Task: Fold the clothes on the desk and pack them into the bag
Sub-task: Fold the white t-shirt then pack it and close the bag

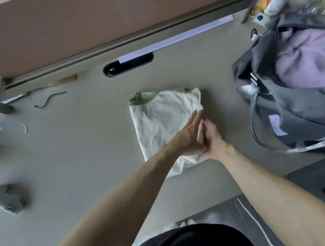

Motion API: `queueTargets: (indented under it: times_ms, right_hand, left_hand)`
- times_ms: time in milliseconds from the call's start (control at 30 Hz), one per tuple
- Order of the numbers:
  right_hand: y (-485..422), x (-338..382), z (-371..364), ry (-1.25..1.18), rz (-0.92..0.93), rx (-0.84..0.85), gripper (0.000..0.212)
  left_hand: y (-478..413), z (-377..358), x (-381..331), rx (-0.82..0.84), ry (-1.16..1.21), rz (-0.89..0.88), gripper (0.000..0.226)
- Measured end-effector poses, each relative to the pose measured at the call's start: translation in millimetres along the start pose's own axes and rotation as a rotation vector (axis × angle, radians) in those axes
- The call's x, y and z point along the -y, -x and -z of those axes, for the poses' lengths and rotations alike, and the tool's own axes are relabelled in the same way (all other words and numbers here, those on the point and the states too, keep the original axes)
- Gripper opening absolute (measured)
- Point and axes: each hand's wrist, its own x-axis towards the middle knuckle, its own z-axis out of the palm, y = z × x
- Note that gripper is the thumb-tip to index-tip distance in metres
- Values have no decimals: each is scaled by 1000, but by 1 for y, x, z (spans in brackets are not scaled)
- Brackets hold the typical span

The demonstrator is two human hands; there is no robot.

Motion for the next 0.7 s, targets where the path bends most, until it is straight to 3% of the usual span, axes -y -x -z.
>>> queueTargets:
  times_ms: [67, 200, 333, 467, 600, 700]
  right_hand:
    - [-7, 5, 17, 110, -69, -45, 46]
    - [-11, 10, 33, 394, 32, -93, 33]
    - [-19, 5, 37, 541, 98, -83, 34]
    - [-26, 0, 42, 689, 166, -126, 36]
    - [-35, -8, 49, 812, 214, -142, 51]
    - [-25, -4, 46, 831, 264, -128, 42]
  left_hand:
    - [2, -11, 5, -38, 111, 23, 100]
    - [22, -17, 40, -380, 119, 143, 59]
    - [34, 0, 83, -532, 17, 337, 53]
    - [23, 28, 107, -535, -202, 464, 59]
    - [-12, 69, 112, -475, -355, 387, 64]
    - [-38, 98, 116, -375, -398, 384, 70]
